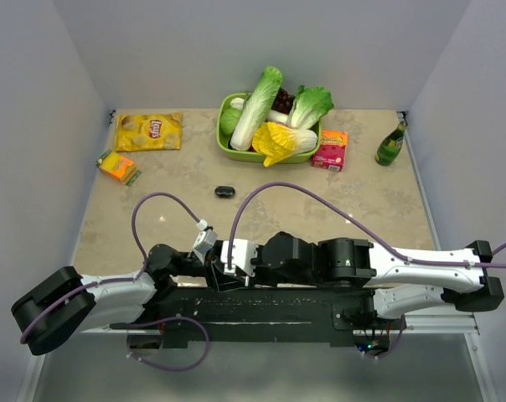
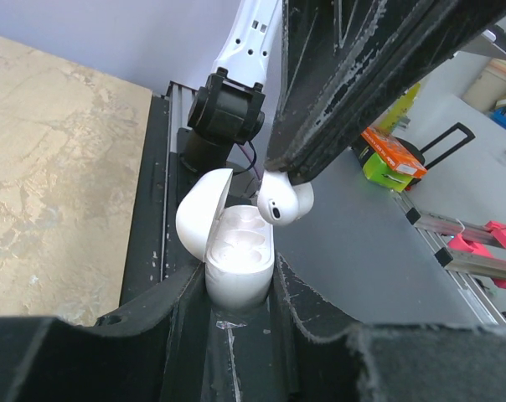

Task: Insert the wireless bluetooth earbuds into the charging case
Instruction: Place the earbud in the charging case.

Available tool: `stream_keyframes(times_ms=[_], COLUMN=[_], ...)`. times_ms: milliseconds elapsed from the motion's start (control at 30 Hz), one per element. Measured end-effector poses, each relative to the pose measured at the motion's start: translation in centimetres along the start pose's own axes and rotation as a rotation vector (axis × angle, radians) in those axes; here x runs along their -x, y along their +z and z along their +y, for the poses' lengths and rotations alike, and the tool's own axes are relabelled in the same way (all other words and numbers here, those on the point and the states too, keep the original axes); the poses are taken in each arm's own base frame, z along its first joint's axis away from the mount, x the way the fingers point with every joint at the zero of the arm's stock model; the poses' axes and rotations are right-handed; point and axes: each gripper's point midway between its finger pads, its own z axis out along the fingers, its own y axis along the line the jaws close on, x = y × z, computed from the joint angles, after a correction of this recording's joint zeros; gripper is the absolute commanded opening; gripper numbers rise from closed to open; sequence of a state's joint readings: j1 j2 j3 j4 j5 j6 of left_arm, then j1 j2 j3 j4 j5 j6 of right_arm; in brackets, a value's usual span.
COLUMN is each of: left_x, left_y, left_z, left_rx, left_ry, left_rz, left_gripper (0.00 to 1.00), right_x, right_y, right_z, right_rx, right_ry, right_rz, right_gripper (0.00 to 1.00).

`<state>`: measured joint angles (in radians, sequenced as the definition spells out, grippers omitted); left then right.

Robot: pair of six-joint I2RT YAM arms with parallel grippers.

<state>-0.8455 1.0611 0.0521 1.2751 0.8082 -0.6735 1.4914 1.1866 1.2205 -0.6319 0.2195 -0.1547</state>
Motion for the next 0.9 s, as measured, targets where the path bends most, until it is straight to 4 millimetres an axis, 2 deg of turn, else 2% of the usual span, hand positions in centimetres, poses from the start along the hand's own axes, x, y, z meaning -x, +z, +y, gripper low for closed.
stream_keyframes(times_ms=[467, 900], left_x=[-0.1, -0.3], left_y=[0.0, 0.0], left_z=[-0.1, -0.1], left_rx=[-0.004, -0.004], left_ry=[-0.006, -0.025], left_rz=[0.003, 0.011], left_gripper=[0.00, 0.00], right_x=[-1.7, -1.9], right_y=[0.8, 0.9], right_z=[0.5, 0.2], right_rx=[-0.014, -0.051], right_ry=[-0.018, -0.035], right_rz=[0.036, 0.040], right_gripper=[0.00, 0.00])
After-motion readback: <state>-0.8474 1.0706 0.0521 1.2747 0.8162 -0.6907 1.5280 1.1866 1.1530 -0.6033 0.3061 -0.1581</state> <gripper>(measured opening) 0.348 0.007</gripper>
